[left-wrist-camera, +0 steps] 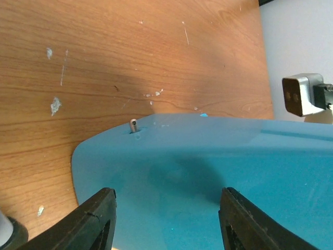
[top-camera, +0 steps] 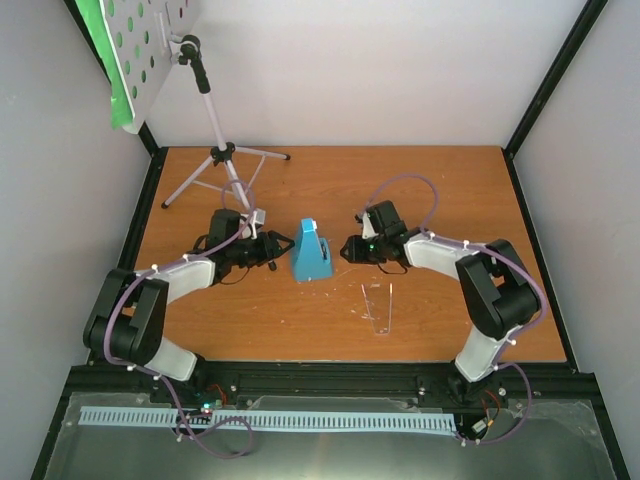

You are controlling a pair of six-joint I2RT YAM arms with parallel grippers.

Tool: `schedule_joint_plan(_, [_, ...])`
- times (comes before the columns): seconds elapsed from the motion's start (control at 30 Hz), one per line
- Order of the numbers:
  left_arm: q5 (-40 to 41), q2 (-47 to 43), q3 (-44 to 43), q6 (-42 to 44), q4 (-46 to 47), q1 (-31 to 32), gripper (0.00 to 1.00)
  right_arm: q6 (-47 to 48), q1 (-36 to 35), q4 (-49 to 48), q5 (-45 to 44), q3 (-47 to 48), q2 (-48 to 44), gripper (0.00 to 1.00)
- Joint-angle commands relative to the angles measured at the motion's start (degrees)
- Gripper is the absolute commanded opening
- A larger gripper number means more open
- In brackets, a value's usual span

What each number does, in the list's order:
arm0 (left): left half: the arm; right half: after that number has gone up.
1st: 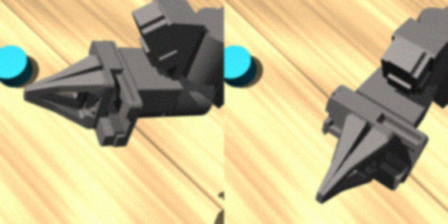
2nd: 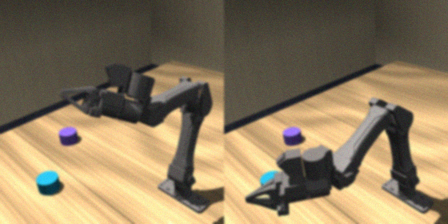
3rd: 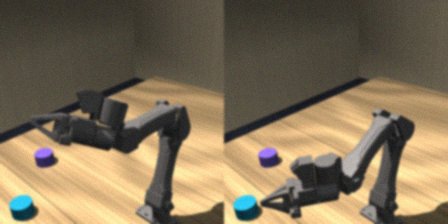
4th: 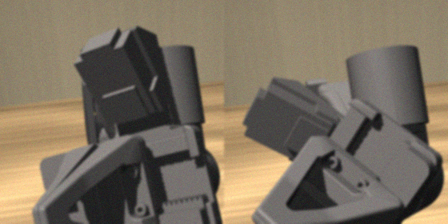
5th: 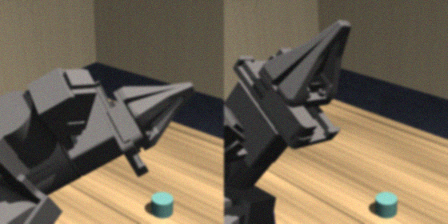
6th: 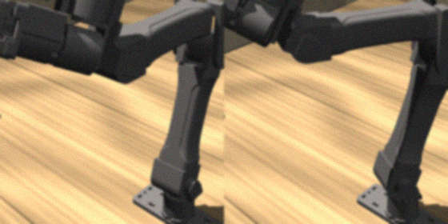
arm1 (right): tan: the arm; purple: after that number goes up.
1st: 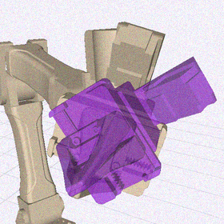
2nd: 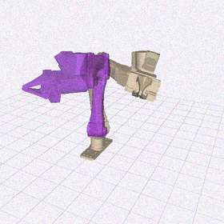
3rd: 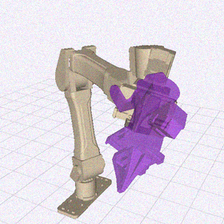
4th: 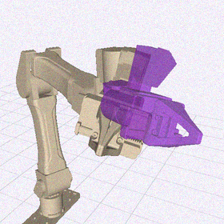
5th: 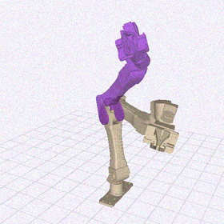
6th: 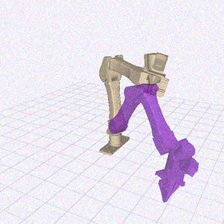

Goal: Pack up the instrument practice props

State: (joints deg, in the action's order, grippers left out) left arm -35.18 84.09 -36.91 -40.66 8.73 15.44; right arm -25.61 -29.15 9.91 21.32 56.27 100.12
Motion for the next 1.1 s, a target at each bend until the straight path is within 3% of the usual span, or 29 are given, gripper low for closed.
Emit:
schedule_joint_plan(0.0, [-4.2, 3.0, -4.1, 3.2, 2.0, 0.1, 0.55, -2.8, -0.1, -2.9, -10.0, -4.4, -6.2, 0.40])
schedule_joint_plan(0.23, [-6.8, 7.3, -8.7, 6.0, 1.6, 1.5, 0.56, -4.5, 0.0, -4.1, -20.6, -11.3, -18.6, 0.42])
schedule_joint_plan(0.4, [-8.9, 12.7, -13.5, 6.6, 2.7, 4.1, 0.56, -3.3, 0.1, -1.1, -26.4, -13.0, -27.3, 0.48])
schedule_joint_plan(0.7, [-12.9, 23.4, -24.8, 6.1, 5.6, 9.1, 0.55, -3.8, 0.2, 6.9, -27.5, -10.7, -36.7, 0.54])
schedule_joint_plan(0.87, [-12.3, 23.2, -26.4, 5.1, 6.8, 9.2, 0.57, -7.0, 0.5, 6.0, -23.7, -10.6, -39.8, 0.57])
schedule_joint_plan(0.97, [-8.8, 18.5, -24.7, 4.6, 5.8, 7.8, 0.63, -7.5, 2.9, 3.6, -20.2, -11.4, -39.3, 0.58])
schedule_joint_plan(1.07, [-8.0, 12.0, -21.4, 3.9, 5.7, 5.1, 0.75, -10.1, 9.7, 0.8, -9.9, -12.7, -36.3, 0.54])
